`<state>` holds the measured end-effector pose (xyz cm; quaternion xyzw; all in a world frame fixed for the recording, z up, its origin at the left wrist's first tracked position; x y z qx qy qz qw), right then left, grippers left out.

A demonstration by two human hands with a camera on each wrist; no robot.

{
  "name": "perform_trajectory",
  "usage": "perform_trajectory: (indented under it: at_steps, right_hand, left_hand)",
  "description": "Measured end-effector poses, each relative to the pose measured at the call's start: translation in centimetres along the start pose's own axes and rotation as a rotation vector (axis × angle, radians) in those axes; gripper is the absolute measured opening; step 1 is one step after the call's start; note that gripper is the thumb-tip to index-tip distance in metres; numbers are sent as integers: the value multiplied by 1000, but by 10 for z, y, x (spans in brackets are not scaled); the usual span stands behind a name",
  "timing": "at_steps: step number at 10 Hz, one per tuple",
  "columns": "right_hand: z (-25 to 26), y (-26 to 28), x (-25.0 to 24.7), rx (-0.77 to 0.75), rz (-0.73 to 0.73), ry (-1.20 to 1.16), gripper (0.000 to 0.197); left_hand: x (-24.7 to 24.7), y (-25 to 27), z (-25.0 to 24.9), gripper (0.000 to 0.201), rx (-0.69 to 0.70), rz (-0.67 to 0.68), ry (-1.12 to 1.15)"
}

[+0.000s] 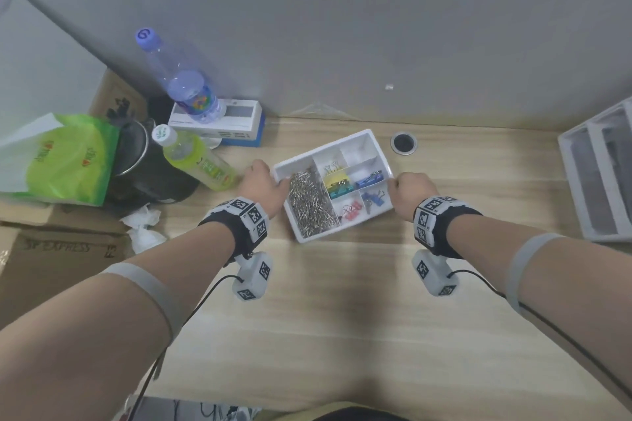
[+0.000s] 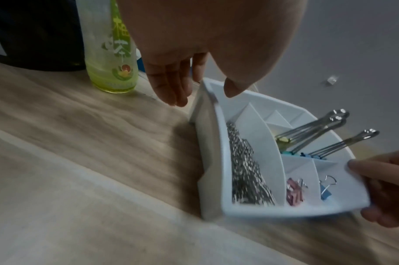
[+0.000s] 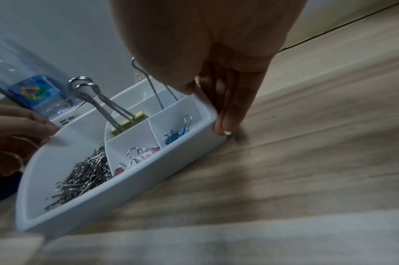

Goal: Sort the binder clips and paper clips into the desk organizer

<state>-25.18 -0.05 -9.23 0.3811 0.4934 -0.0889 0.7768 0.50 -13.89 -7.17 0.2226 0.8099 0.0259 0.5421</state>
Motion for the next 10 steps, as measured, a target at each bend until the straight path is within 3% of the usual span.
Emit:
perform_trajectory:
  at_steps: [1, 2, 3, 6, 8, 10]
  right_hand:
    - [0, -11, -5, 52, -5, -29, 42]
    - [0, -21, -8, 67, -14, -77, 40]
    - [2, -26, -11, 65, -26, -120, 37]
    - [1, -35, -15, 101, -23, -225, 35]
    - [-5, -27, -24, 116, 27, -301, 33]
    - [1, -12, -76, -3, -99, -400, 44]
  left_hand:
    - [3, -8, -5, 42, -54, 39, 5]
    - [12, -16, -17, 30, -8, 74, -41]
    - [17, -26, -25, 21, -2, 0, 2]
    - [20, -58, -32, 25, -28, -37, 147]
    - [10, -48, -37, 45, -50, 93, 152]
    - [-21, -46, -51, 44, 24, 78, 134]
Point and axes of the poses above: each hand's wrist, its own y-axis away from the middle knuckle, its own x-axis out of the palm, z = x × y, the point moved 3 cm from there along -y, towards the middle knuckle, and after that the axes turned 5 degrees about x, right-handed, at the moved point
